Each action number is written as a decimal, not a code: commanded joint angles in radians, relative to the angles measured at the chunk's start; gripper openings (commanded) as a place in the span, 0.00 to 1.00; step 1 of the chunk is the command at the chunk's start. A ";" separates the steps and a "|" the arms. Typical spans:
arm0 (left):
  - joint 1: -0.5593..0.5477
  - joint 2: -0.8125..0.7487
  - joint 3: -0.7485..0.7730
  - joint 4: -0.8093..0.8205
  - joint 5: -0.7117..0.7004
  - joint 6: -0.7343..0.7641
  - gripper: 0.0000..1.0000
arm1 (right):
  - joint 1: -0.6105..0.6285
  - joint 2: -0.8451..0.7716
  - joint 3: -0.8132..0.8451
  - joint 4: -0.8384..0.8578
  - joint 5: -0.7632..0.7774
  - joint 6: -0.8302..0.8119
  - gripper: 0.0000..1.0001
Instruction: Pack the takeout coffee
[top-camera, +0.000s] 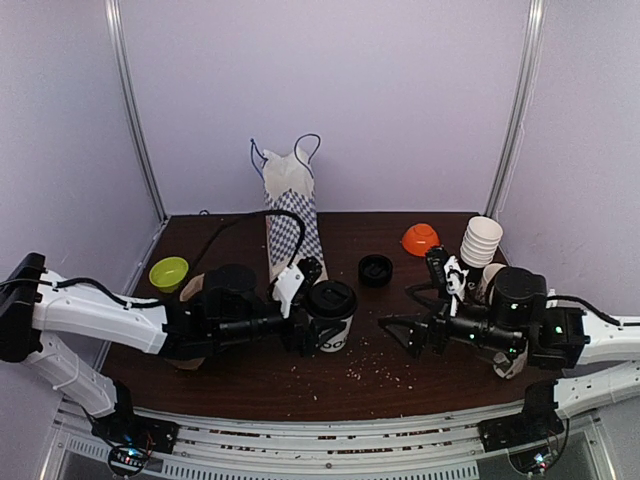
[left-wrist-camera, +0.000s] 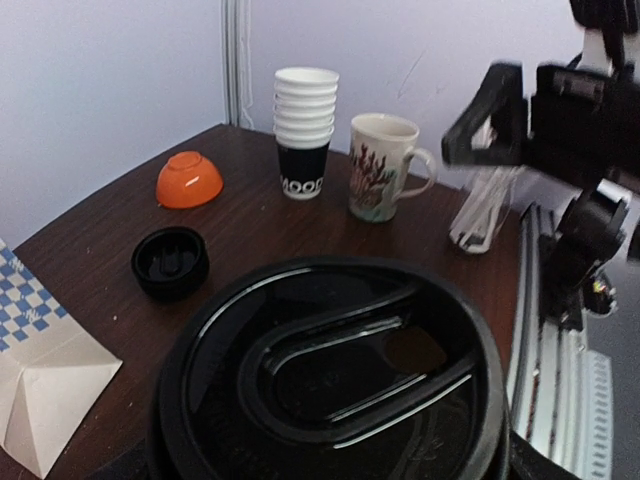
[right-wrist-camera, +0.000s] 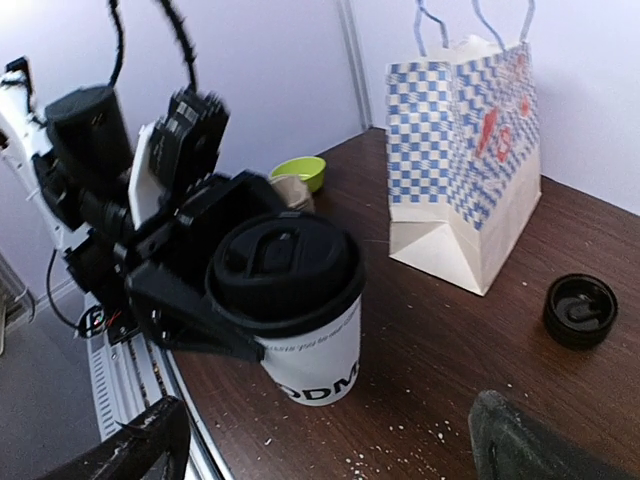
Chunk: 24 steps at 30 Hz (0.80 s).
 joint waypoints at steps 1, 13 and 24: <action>-0.015 0.089 -0.060 0.209 -0.100 0.126 0.83 | -0.026 0.031 0.015 -0.062 0.223 0.230 1.00; -0.029 0.277 -0.135 0.496 -0.126 0.125 0.82 | -0.079 0.213 0.127 -0.131 0.187 0.486 0.99; -0.035 0.380 -0.176 0.590 -0.092 0.057 0.84 | -0.081 0.263 0.167 -0.144 0.166 0.464 0.99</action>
